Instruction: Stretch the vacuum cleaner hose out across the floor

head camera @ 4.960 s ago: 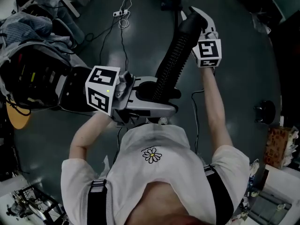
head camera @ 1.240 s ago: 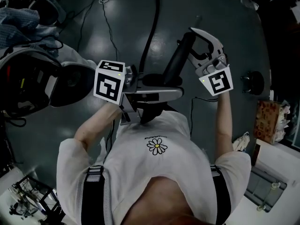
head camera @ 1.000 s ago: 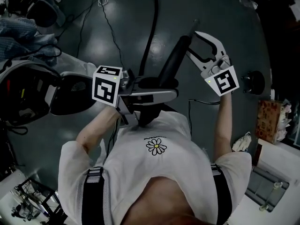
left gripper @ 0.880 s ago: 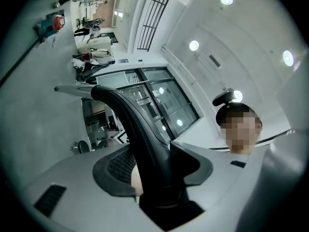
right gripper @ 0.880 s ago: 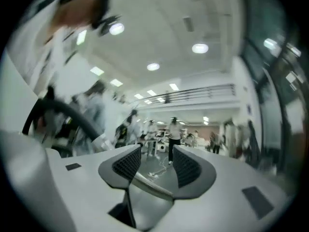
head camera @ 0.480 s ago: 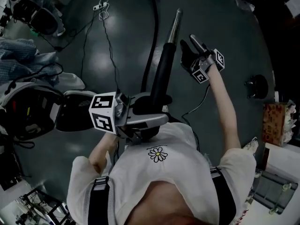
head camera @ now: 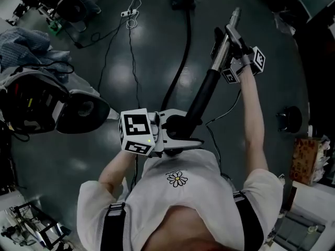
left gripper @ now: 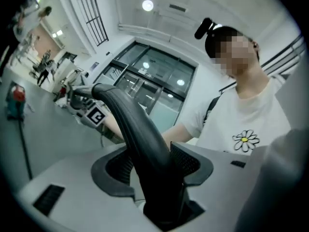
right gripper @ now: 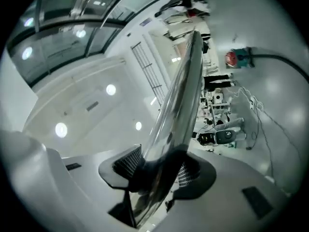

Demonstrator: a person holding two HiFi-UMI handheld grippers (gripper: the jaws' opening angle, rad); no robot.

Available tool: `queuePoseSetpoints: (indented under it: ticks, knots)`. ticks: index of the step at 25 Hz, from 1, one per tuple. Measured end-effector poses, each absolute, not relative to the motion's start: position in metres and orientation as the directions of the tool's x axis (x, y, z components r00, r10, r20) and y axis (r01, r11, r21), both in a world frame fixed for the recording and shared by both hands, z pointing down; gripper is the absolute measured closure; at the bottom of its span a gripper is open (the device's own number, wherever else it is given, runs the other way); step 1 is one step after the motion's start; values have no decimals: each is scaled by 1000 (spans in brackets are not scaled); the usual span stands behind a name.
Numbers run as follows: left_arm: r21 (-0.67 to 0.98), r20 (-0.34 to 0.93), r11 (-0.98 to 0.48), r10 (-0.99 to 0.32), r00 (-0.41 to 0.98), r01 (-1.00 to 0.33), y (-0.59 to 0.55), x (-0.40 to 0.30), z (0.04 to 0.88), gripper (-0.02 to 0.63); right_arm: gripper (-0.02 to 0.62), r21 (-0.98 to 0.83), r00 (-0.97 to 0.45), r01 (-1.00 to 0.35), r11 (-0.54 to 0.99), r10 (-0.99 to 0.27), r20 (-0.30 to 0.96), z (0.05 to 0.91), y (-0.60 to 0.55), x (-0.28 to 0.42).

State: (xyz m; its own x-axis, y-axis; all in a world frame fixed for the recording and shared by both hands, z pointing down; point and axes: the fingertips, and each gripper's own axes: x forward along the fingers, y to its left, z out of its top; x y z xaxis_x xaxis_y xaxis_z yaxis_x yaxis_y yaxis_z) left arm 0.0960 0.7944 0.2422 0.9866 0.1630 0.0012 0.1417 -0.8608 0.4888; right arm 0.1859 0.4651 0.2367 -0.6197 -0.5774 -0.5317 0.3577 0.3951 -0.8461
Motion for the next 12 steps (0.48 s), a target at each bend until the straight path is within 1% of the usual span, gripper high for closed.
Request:
queuePoseSetpoints:
  ticks: [1, 2, 4, 6, 7, 8, 11, 12]
  knots:
    - [476, 40, -875, 118, 992, 85, 786, 96, 250, 391, 383, -836, -660, 296, 461, -535, -528, 221, 473, 183]
    - [488, 50, -872, 72, 996, 39, 776, 96, 255, 390, 383, -816, -708, 227, 532, -485, -513, 203, 484, 179]
    - [558, -2, -830, -3, 1000, -1, 756, 96, 255, 391, 383, -738, -808, 103, 667, -377, -454, 169, 513, 165]
    - [602, -74, -799, -43, 996, 10, 744, 98, 245, 391, 383, -634, -873, 27, 773, -291, -392, 142, 550, 151]
    - [601, -88, -799, -34, 995, 26, 743, 100, 240, 391, 383, -584, -884, 12, 812, -265, -386, 133, 569, 145]
    - [587, -87, -808, 0, 996, 52, 748, 104, 237, 390, 382, -540, -879, 11, 842, -249, -407, 124, 586, 141]
    - [525, -50, -827, 204, 978, 200, 802, 128, 236, 390, 379, -448, -809, 46, 893, -230, -541, 113, 644, 154]
    - [516, -38, -820, 268, 963, 249, 826, 138, 242, 390, 371, -428, -793, 37, 903, -234, -562, 117, 666, 164]
